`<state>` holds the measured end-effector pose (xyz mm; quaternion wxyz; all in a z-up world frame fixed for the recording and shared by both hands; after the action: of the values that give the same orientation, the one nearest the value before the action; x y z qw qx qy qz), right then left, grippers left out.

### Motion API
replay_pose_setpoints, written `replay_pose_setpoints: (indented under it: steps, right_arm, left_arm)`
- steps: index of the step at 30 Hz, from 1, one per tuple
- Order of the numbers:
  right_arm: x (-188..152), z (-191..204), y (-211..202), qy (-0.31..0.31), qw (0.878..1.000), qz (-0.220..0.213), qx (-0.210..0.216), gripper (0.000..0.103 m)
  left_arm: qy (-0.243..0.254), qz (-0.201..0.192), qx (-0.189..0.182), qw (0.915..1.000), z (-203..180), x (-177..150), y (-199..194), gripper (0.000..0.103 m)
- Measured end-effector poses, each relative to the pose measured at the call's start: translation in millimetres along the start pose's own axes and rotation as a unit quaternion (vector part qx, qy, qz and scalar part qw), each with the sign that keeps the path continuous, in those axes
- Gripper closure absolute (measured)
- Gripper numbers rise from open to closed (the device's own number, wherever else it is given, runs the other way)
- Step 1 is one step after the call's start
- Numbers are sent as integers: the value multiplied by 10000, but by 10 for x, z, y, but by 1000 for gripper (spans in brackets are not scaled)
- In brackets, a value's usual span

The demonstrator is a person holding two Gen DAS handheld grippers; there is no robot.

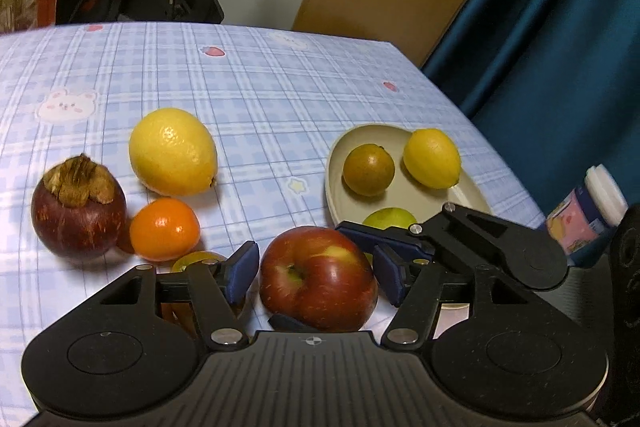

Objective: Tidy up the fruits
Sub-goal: 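Close the left gripper around the red apple and lift it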

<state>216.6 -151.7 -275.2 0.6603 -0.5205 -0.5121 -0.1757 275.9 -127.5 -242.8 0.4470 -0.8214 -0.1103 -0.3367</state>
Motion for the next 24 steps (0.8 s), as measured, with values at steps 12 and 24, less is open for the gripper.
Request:
replay_pose_setpoints:
  steps: [12,24]
  right_arm:
    - [-109,-85,-283,265,9996,-6,67,40]
    - [-115,-58,-294,137,9999,-33,16,40]
  left_arm:
    - [-213,306,-335,9987,-113,-176,-7,30]
    - [234,350,-111,9991,-216,-269,-18,38]
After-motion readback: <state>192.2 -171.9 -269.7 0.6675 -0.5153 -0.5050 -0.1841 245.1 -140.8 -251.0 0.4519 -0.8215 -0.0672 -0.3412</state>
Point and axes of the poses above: each gripper's, at about its wrist camera, not at the fingertips, and y roughly the way its jaws point, z to its left, x to its top, the point moved 7 cm from there along y, roughly the way its jaws point, and after that the axes turned 3 degrees about -z, right-handed, at the moved point
